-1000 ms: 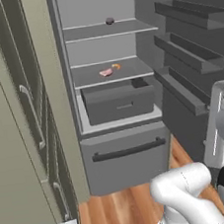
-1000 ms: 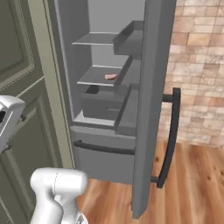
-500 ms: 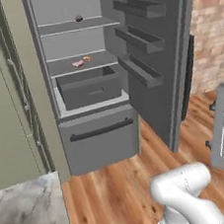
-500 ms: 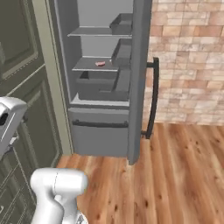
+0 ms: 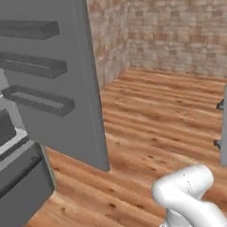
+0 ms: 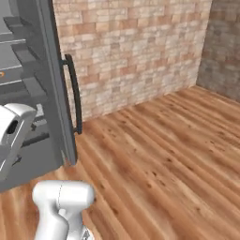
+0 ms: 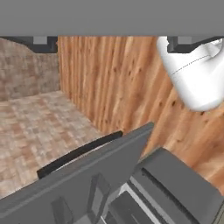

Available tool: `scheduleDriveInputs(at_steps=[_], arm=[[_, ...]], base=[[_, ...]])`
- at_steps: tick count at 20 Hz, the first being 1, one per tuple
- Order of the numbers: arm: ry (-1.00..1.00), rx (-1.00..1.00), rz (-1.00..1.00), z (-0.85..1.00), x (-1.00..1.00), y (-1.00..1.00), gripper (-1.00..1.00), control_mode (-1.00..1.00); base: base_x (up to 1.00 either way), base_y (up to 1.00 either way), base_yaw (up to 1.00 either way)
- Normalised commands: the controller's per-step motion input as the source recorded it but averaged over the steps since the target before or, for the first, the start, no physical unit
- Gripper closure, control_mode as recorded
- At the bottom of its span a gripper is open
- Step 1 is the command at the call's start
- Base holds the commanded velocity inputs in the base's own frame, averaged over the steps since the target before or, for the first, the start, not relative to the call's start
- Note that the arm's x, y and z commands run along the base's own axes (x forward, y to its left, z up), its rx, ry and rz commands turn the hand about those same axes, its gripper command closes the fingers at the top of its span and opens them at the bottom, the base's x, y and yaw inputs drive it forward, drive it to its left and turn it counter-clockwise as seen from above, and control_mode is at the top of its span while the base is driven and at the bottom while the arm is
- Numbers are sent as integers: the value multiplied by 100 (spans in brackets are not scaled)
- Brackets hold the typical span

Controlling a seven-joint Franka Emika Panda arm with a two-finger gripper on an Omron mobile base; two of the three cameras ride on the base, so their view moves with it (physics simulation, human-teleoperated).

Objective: Transport the steak and lime to the fridge. Place the steak on the rack containing meat and place the lime on the rack containing the vegetable, ensuring meats and vegetables are on different racks.

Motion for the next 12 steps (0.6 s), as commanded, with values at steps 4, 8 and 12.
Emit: scheduleDriveInputs(at_steps=[4, 8, 12], arm=[[0, 0, 0, 0, 0, 0, -100, 100], [0, 0, 0, 0, 0, 0, -100, 100], [0, 0, 0, 0, 0, 0, -100, 100]], base=[[0, 0, -100], [0, 0, -100], [0, -8, -98]])
